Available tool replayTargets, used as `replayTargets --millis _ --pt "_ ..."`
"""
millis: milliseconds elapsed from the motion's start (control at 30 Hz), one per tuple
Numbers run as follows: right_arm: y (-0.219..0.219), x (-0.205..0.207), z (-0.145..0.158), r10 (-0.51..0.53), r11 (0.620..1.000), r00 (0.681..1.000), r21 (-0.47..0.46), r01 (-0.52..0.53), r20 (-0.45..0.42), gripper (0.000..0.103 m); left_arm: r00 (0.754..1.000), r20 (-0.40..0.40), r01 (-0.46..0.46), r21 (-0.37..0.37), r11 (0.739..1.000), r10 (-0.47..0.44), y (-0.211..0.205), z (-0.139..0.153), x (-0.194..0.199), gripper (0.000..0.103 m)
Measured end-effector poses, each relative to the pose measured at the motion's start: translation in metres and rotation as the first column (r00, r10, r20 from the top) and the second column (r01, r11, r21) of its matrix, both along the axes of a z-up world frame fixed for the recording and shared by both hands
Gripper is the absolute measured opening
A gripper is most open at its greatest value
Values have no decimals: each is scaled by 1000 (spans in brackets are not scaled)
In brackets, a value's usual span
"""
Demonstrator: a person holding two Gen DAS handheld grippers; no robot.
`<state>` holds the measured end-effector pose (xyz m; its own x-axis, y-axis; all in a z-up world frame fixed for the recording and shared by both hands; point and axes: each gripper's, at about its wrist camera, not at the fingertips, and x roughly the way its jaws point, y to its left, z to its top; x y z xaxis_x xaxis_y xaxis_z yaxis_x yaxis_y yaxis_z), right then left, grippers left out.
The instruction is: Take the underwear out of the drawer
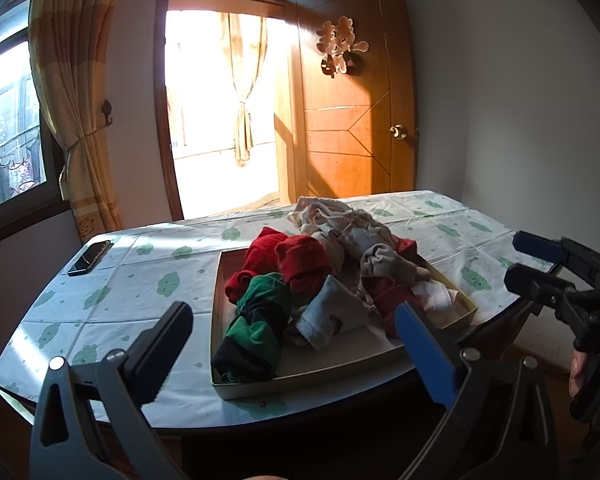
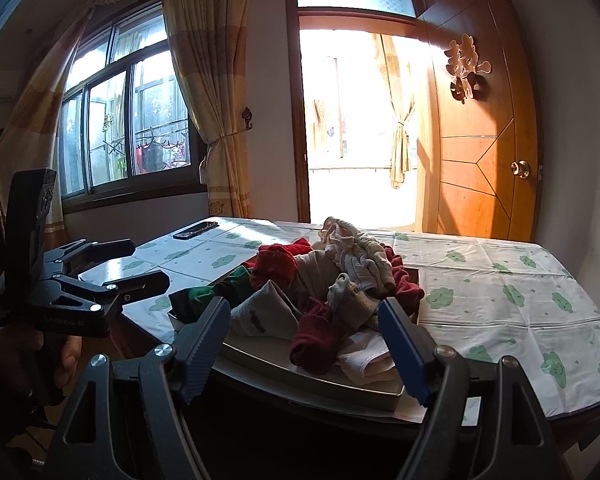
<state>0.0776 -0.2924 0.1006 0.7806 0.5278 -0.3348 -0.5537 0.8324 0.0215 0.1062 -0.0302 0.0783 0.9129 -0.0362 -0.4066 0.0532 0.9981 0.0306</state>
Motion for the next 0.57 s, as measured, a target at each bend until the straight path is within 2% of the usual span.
replayTargets --millis 567 --pt "6 -3 -7 16 1000 1000 -16 -17 -16 78 1000 -5 -17 35 999 17 -1 -9 0 103"
